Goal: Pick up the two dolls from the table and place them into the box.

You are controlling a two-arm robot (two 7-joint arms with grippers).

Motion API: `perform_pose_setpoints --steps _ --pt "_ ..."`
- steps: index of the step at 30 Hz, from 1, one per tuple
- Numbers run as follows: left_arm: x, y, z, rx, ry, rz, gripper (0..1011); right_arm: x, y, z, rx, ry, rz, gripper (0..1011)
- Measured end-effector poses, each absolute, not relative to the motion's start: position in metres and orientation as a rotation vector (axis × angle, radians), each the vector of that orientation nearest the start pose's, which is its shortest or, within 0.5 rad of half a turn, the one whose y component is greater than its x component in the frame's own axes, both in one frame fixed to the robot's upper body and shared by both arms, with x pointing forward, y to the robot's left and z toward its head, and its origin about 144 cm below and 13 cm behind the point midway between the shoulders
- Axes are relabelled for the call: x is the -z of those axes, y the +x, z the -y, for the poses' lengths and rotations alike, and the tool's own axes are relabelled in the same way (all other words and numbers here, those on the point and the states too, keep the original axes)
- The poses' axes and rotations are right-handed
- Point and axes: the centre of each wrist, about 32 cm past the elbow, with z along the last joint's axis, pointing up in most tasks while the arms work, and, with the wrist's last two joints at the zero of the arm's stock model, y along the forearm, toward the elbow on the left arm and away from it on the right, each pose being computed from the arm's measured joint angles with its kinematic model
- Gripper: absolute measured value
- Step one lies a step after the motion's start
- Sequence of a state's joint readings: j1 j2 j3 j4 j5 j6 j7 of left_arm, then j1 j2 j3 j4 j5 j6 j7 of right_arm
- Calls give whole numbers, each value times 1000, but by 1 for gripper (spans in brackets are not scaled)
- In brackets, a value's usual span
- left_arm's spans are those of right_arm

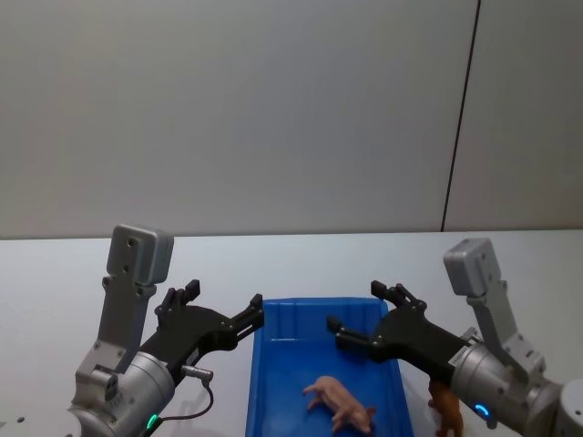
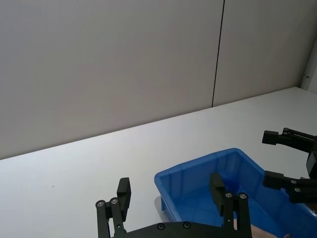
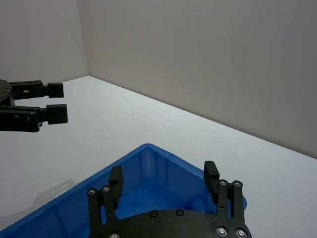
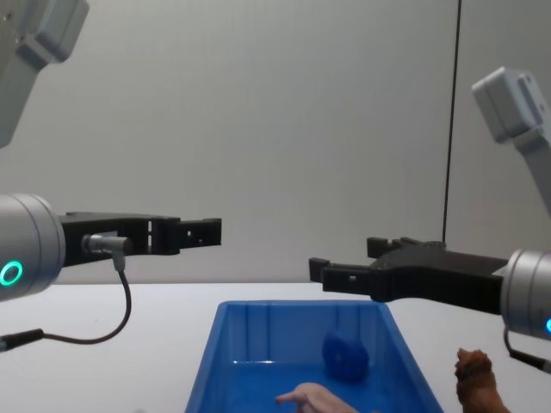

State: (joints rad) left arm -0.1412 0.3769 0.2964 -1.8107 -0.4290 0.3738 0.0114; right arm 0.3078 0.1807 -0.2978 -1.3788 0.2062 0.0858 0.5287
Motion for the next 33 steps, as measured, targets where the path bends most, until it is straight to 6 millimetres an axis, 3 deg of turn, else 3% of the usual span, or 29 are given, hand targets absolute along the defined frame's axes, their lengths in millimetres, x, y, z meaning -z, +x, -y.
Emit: perform_pose_setpoints --steps 33 --pt "-1241 470 -222 -1206 102 -87 1003 -1179 490 243 1017 -46 -38 1001"
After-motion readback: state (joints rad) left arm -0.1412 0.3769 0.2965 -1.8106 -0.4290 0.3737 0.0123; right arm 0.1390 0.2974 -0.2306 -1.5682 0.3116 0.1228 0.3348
